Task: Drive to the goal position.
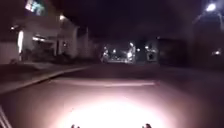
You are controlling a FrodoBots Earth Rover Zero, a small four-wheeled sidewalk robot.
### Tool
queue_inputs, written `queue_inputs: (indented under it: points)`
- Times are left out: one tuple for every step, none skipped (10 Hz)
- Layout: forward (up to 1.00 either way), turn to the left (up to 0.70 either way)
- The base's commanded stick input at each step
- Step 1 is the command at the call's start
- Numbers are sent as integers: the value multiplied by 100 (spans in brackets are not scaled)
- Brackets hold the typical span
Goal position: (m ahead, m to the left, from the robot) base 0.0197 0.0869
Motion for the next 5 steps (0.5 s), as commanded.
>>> queue_inputs:
  points:
    - [85,0]
    - [85,0]
    - [85,0]
    - [85,0]
    - [85,0]
